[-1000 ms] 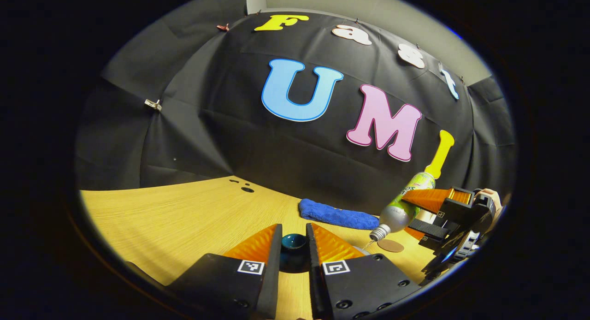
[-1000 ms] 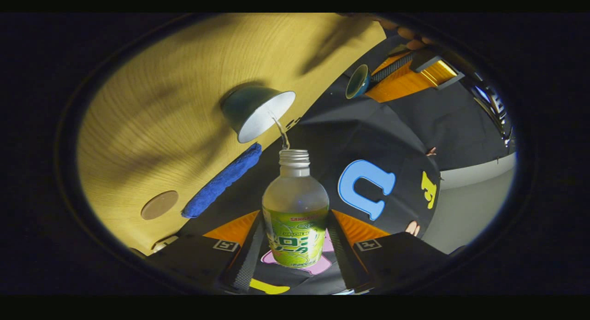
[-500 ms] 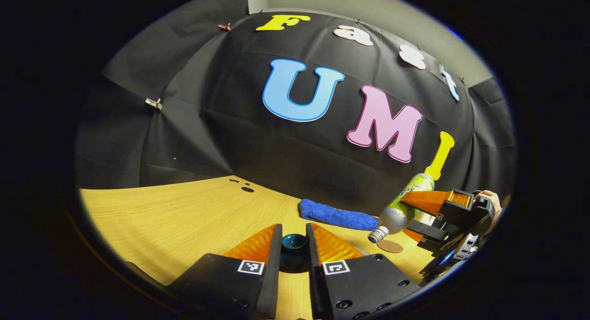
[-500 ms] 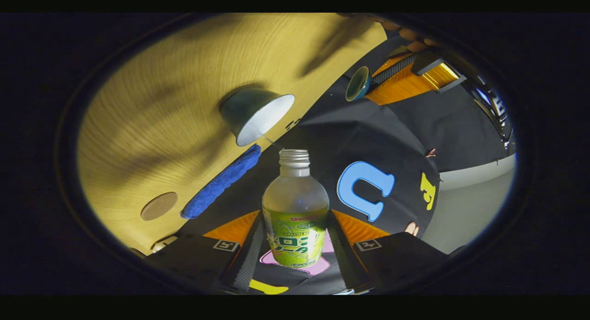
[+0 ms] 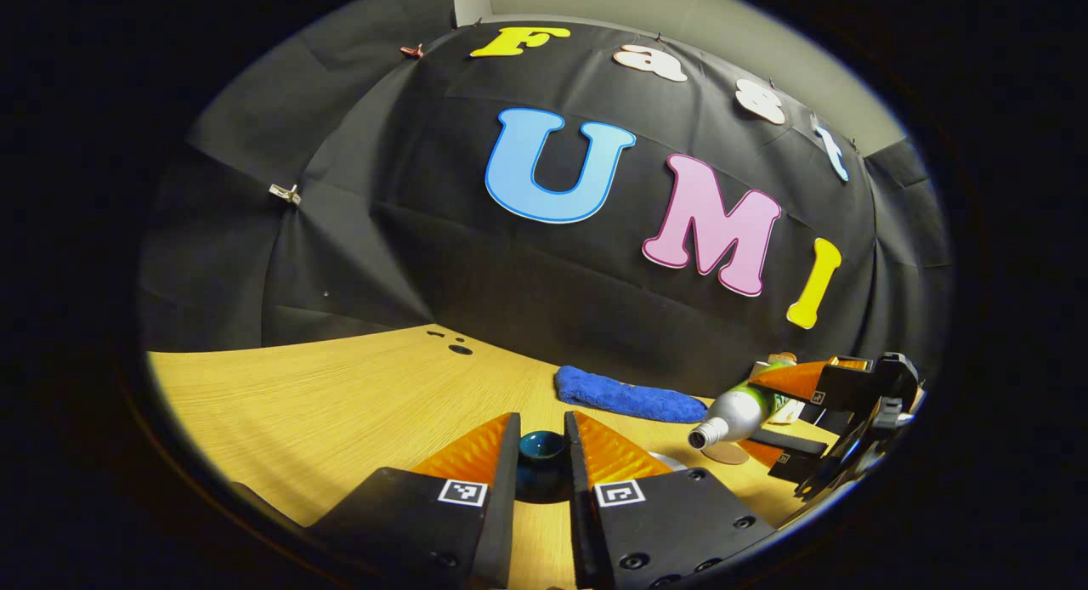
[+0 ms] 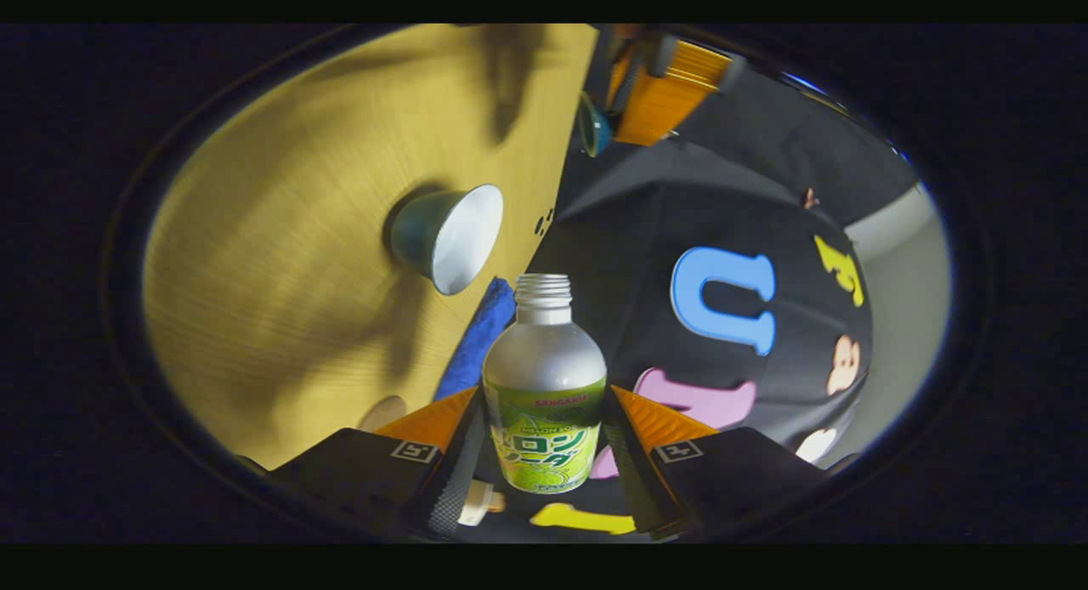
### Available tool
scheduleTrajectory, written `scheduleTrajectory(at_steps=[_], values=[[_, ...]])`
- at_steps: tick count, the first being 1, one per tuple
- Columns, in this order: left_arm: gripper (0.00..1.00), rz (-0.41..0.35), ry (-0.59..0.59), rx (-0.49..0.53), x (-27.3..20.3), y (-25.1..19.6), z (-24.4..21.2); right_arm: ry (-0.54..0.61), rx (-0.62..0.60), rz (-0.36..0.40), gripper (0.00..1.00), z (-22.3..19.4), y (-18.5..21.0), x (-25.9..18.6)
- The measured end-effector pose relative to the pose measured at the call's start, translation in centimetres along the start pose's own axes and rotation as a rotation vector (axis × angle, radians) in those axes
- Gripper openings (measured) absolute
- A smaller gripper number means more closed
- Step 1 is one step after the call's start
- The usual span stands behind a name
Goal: Open the teacup lid with one hand, grasp the water bottle and pour water into the teacup with the other hand; after pouring, place the water bottle on the coaster and then close the teacup lid.
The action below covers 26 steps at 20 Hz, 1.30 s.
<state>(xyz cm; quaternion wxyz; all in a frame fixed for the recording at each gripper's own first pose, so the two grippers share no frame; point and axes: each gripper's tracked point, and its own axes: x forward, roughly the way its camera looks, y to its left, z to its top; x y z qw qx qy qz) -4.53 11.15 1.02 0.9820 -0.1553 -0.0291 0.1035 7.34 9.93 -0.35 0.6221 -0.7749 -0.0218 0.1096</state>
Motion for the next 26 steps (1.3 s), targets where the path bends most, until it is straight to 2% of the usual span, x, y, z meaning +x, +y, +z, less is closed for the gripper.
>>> scheduleTrajectory(at_steps=[3, 4, 5, 7, 10, 13, 16, 18, 20, 26], values=[[0.32, 0.005, -0.001, 0.013, -0.1, -0.2, -0.1, 0.006, 0.250, 0.017, 0.77, 0.0, 0.6, -0.7], [0.35, 0.006, -0.001, 0.017, -0.1, -0.2, 0.0, 0.007, 0.361, 0.028, 0.77, 0.2, 0.6, -0.8], [0.34, 0.007, -0.002, 0.022, -0.2, -0.1, -0.1, 0.007, 0.491, 0.055, 0.75, 0.6, 1.1, -1.0], [0.31, 0.013, -0.008, 0.038, -0.3, -0.2, 0.0, -0.004, 0.764, 0.081, 0.77, 1.1, 1.1, -1.1], [0.31, 0.015, -0.008, 0.061, -0.2, -0.8, -0.2, -0.032, 1.128, 0.028, 0.77, -0.1, -1.8, -1.6], [0.32, 0.016, 0.005, 0.111, -0.1, -1.6, -0.7, -0.051, 1.461, -0.031, 0.77, -4.0, -2.7, -2.8], [0.32, -0.045, 0.011, 0.056, 0.0, -4.1, -0.6, -0.006, 1.639, -0.077, 0.77, -8.0, -0.8, -4.2], [0.31, -0.068, -0.010, 0.062, -0.2, -5.3, 0.0, 0.017, 1.725, -0.112, 0.77, -10.6, 0.7, -4.9], [0.32, -0.069, -0.011, 0.106, 0.0, -5.8, -0.2, 0.031, 1.748, -0.131, 0.77, -11.7, 1.5, -5.1], [0.31, -0.117, 0.003, 0.155, 1.6, -8.6, -0.4, -0.009, 1.740, -0.072, 0.77, -9.6, 2.5, -4.7]])
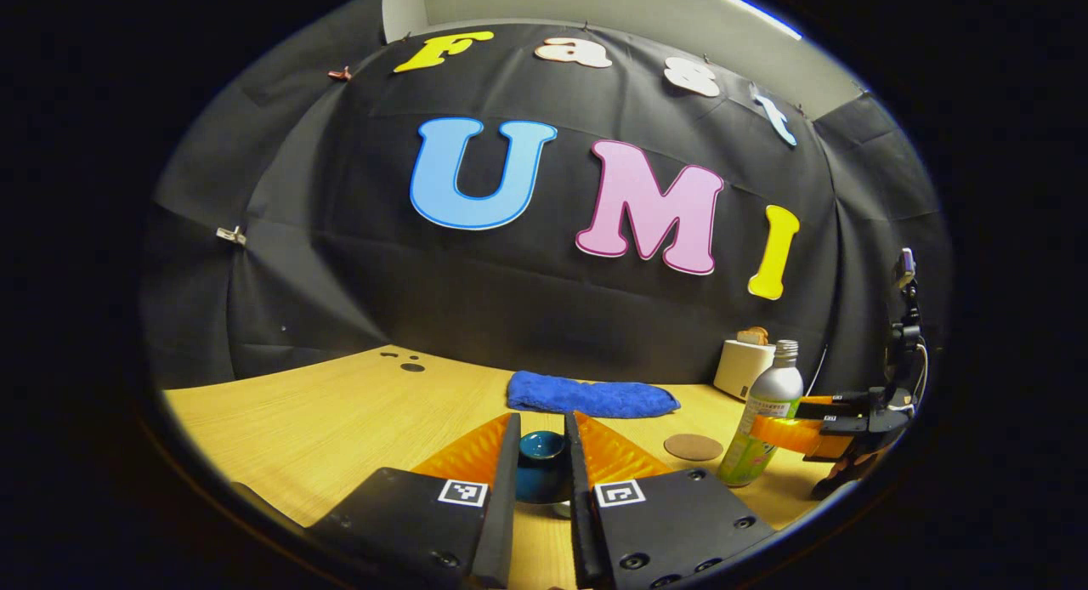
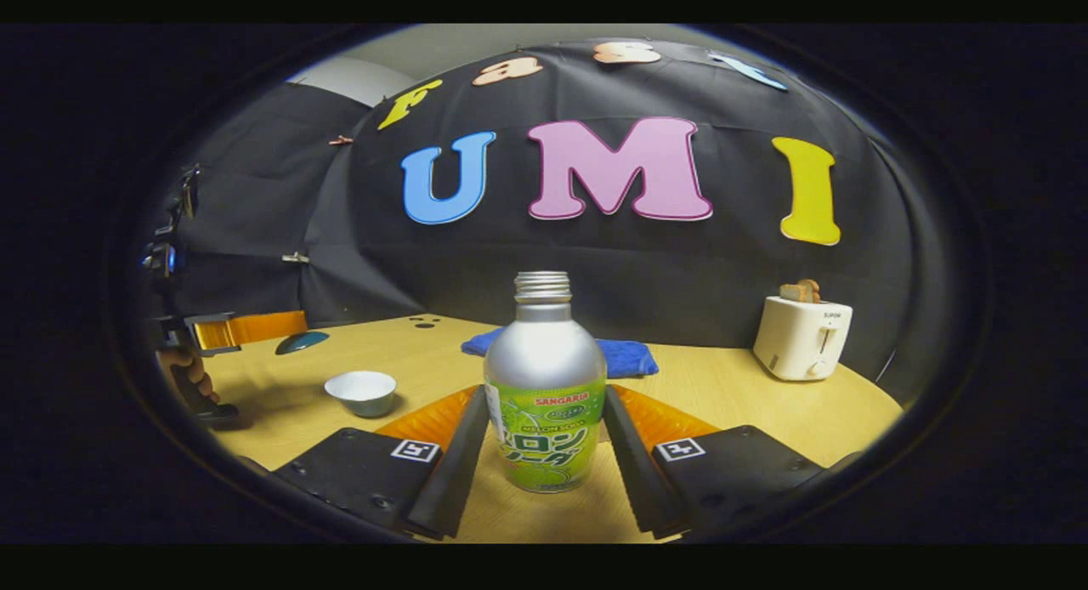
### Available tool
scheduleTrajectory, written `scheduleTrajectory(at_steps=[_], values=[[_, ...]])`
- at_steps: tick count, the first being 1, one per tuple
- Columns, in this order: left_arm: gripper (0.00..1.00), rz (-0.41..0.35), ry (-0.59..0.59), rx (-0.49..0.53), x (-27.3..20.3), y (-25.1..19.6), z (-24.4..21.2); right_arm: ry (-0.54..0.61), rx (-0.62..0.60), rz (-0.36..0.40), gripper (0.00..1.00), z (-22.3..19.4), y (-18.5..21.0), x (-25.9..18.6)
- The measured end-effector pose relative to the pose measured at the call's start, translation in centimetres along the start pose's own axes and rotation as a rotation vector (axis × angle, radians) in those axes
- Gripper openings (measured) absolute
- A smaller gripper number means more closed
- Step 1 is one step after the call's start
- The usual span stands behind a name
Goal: Open the teacup lid with one hand, grasp the water bottle and pour water into the teacup with the other hand; after pouring, place the water bottle on the coaster and then close the teacup lid.
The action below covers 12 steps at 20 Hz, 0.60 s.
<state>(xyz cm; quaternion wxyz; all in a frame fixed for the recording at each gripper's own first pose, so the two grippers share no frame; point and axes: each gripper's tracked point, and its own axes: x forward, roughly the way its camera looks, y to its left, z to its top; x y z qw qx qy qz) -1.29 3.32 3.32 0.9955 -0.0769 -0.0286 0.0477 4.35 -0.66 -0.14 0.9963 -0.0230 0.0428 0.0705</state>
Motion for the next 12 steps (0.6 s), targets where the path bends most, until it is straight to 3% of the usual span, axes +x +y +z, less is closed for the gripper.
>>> scheduleTrajectory(at_steps=[12], values=[[0.32, -0.050, 0.088, 0.083, 3.1, -1.5, -3.3, -0.034, 0.044, -0.025, 0.79, -0.7, -0.4, -0.4]])
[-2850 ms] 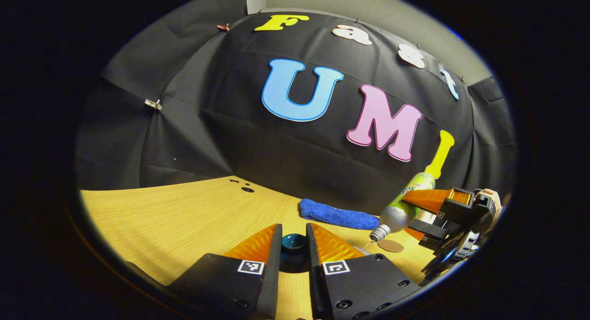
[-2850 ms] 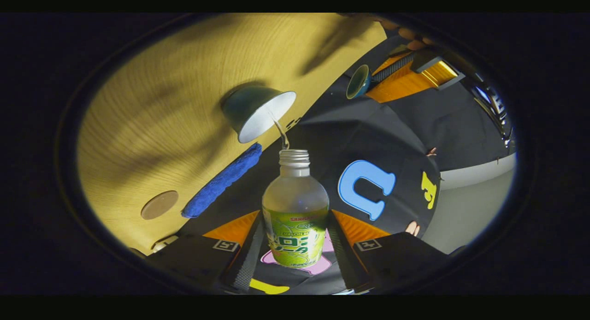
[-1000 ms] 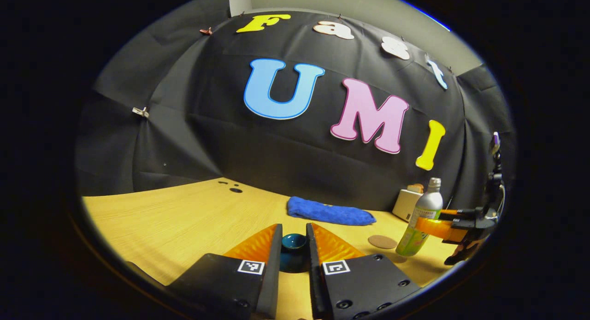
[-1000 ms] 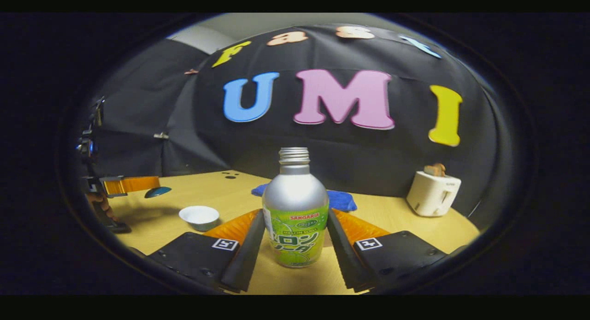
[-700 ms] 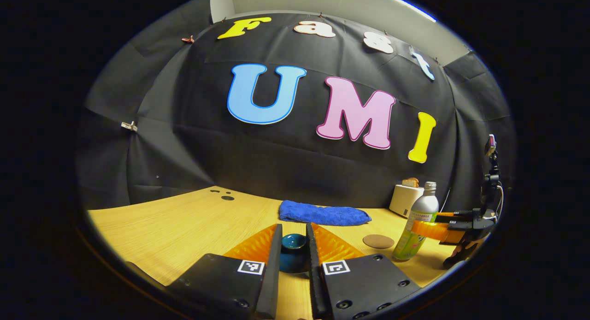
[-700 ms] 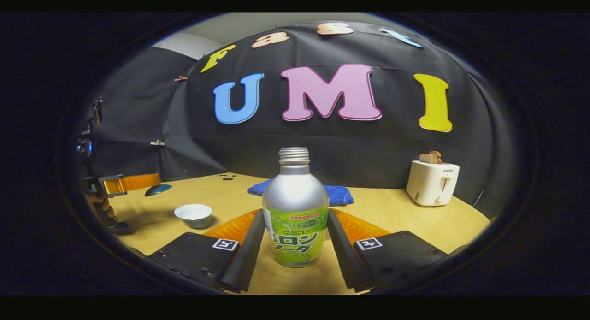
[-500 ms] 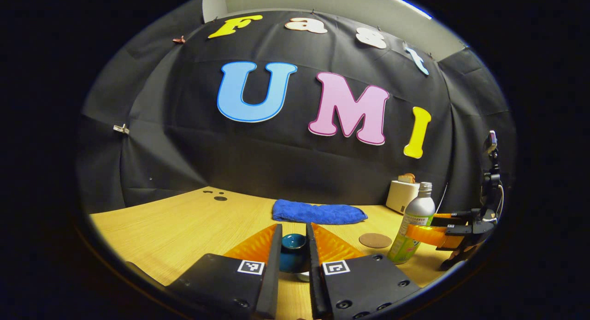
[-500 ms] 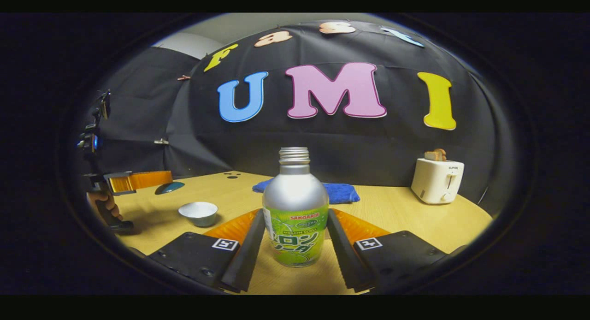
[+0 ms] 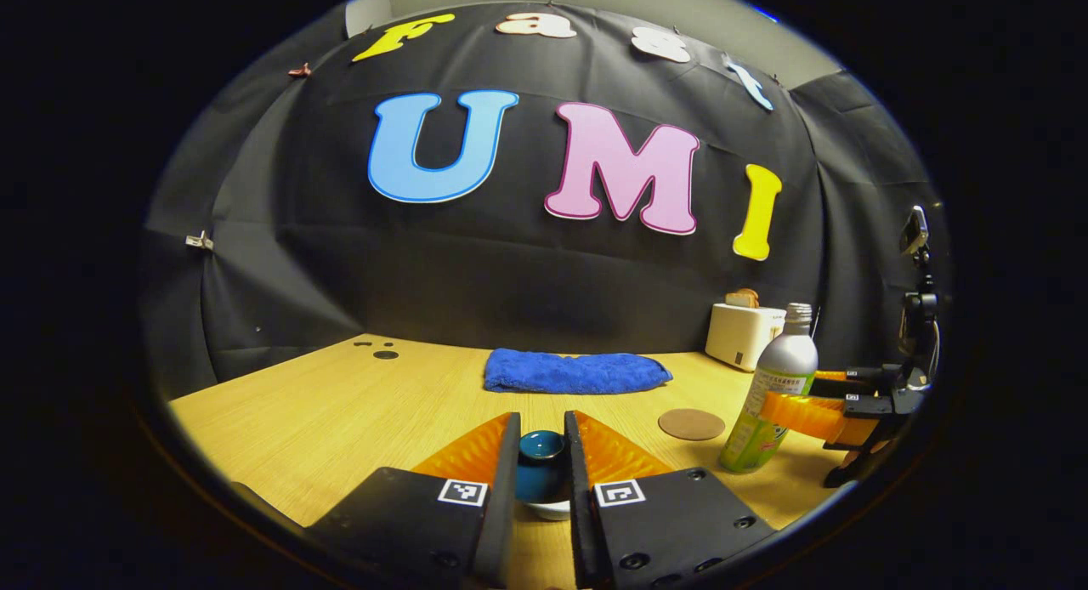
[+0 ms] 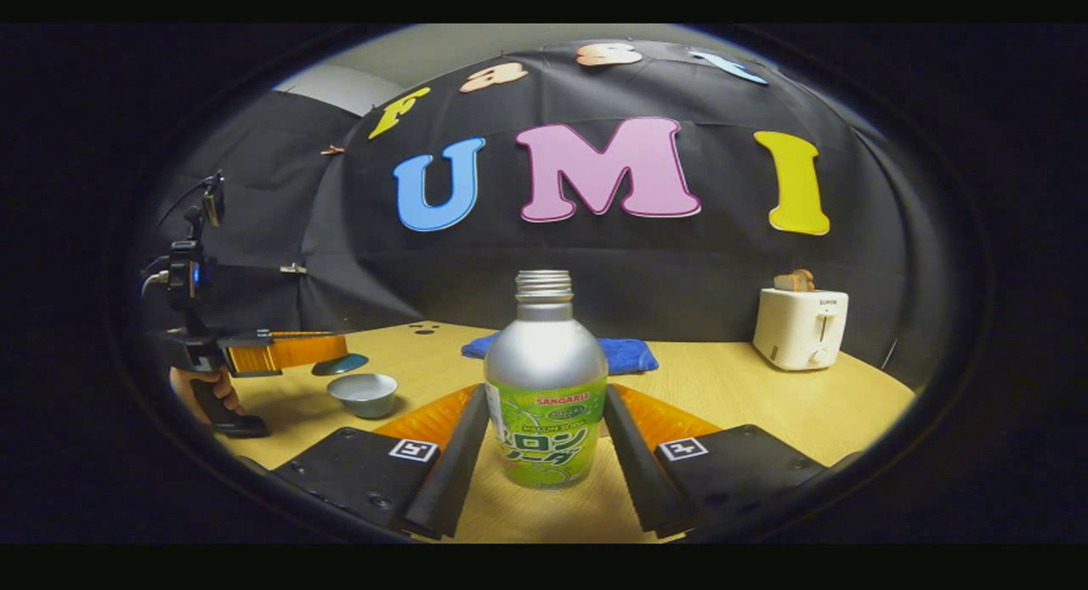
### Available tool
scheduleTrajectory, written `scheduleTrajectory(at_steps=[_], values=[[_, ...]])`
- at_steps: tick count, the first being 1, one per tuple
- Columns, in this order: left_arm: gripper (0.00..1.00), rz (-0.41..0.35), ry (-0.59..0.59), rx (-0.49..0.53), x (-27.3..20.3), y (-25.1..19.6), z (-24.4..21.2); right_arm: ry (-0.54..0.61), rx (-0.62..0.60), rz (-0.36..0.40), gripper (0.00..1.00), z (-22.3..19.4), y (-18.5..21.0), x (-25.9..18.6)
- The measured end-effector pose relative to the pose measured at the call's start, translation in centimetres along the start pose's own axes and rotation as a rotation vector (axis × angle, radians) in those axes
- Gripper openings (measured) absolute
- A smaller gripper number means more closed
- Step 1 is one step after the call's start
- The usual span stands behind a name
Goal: Open the teacup lid with one hand, grasp the water bottle and pour water into the teacup with the other hand; after pouring, place the water bottle on the coaster and then close the teacup lid.
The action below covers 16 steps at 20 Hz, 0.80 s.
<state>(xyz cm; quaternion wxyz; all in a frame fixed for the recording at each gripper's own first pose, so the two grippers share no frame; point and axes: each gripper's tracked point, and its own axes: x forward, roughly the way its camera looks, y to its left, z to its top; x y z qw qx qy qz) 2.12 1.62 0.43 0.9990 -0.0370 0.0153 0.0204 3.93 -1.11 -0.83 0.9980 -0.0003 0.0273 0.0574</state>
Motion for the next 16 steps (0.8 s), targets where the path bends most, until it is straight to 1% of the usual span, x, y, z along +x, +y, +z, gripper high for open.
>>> scheduleTrajectory(at_steps=[5, 6, 7, 8, 10, 13, 14, 16], values=[[0.31, -0.005, 0.015, 0.052, 0.7, -1.3, -0.9, 0.022, -0.005, 0.011, 0.82, -0.4, -0.1, 0.0], [0.35, -0.002, 0.014, 0.060, 0.8, -1.4, -0.8, 0.021, 0.001, 0.011, 0.82, -0.4, -0.2, 0.0], [0.35, 0.001, 0.014, 0.065, 0.7, -1.5, -0.9, 0.017, 0.005, 0.011, 0.82, -0.3, -0.3, 0.0], [0.32, 0.005, 0.010, 0.071, 0.8, -1.4, -0.8, 0.018, 0.008, 0.008, 0.81, -0.4, -0.3, 0.1], [0.31, 0.006, 0.001, 0.071, 0.9, -1.5, -0.6, 0.013, 0.016, -0.017, 0.80, 0.4, -0.8, 0.6], [0.31, 0.004, 0.009, 0.053, 1.0, -1.4, -1.2, -0.018, 0.031, -0.045, 0.79, 2.6, -2.2, 3.6], [0.31, 0.004, 0.013, 0.046, 1.2, -1.3, -1.2, -0.024, 0.037, -0.050, 0.79, 3.0, -2.4, 4.9], [0.32, 0.000, 0.010, 0.043, 1.6, -1.2, -1.0, -0.001, 0.051, -0.075, 0.79, 2.4, -3.2, 6.8]])
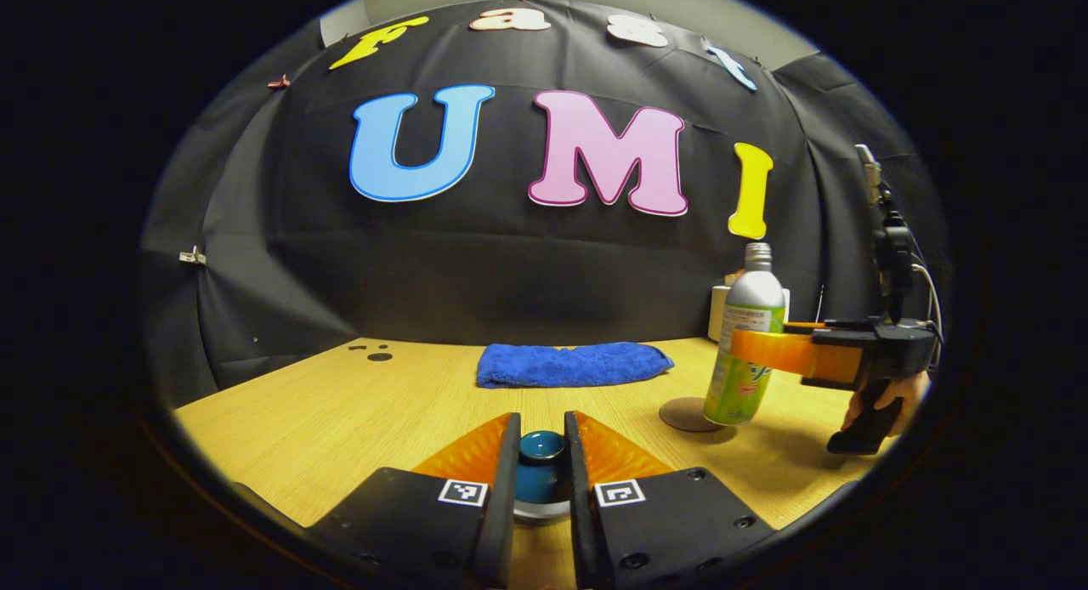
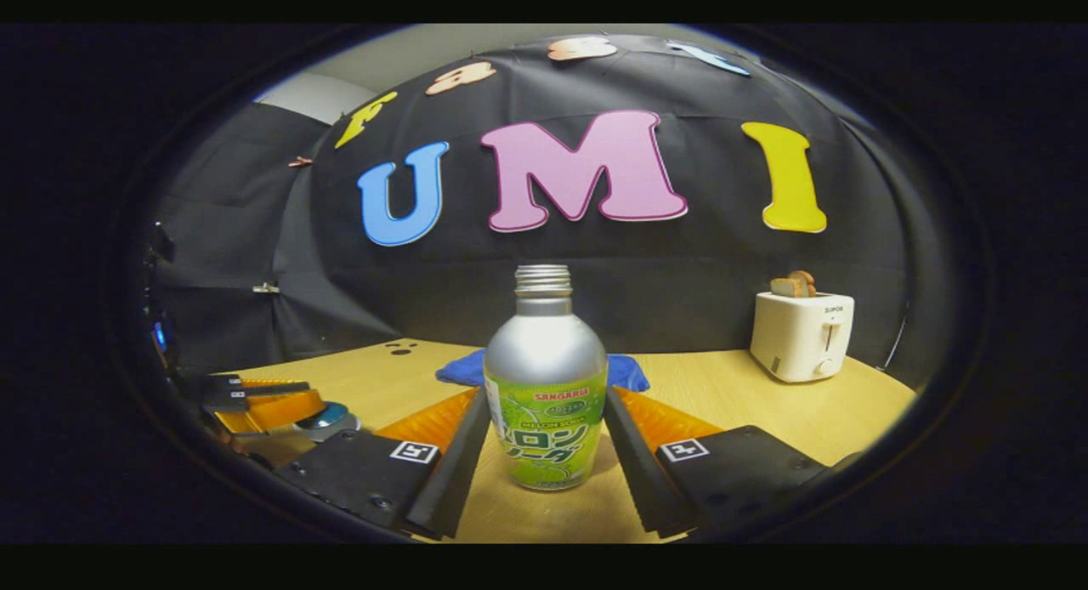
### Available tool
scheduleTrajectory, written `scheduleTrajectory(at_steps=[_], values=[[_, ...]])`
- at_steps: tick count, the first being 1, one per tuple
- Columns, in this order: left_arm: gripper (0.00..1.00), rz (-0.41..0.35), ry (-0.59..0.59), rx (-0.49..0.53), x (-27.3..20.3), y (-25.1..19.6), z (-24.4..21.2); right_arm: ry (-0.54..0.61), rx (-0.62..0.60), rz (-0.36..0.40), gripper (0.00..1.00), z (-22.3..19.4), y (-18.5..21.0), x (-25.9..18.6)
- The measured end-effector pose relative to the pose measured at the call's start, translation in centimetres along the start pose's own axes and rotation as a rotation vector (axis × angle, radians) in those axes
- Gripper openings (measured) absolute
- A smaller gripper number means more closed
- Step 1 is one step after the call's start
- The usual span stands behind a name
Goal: Open the teacup lid with one hand, grasp the water bottle and pour water into the teacup with the other hand; after pouring, place the water bottle on the coaster and then close the teacup lid.
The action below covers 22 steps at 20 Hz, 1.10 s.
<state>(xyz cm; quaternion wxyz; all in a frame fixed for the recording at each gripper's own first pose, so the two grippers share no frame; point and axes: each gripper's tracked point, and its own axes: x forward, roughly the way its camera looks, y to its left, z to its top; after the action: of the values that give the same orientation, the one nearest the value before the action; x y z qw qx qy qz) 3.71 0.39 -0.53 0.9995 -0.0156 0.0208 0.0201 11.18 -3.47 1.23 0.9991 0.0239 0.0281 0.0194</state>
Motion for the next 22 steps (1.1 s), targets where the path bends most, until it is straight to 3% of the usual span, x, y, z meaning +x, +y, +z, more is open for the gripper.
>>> scheduleTrajectory(at_steps=[6, 13, 18, 20, 22], values=[[0.31, -0.017, 0.010, -0.002, 0.3, -0.3, -0.2, 0.026, -0.008, -0.082, 0.79, -1.3, -2.2, 3.8], [0.31, -0.020, 0.027, 0.015, 0.4, -0.2, -0.6, 0.068, -0.036, -0.086, 0.80, -2.8, -1.8, 4.6], [0.31, -0.020, 0.049, 0.032, 0.4, -0.4, -0.9, 0.124, 0.005, -0.074, 0.92, -3.3, -1.4, 3.5], [0.31, -0.016, 0.057, 0.037, 0.5, -0.4, -1.0, 0.126, 0.005, -0.074, 0.90, -2.7, -1.5, 2.1], [0.32, -0.008, 0.064, 0.039, 0.4, -0.4, -1.1, 0.104, -0.012, -0.094, 0.94, -1.6, -2.1, 0.2]])
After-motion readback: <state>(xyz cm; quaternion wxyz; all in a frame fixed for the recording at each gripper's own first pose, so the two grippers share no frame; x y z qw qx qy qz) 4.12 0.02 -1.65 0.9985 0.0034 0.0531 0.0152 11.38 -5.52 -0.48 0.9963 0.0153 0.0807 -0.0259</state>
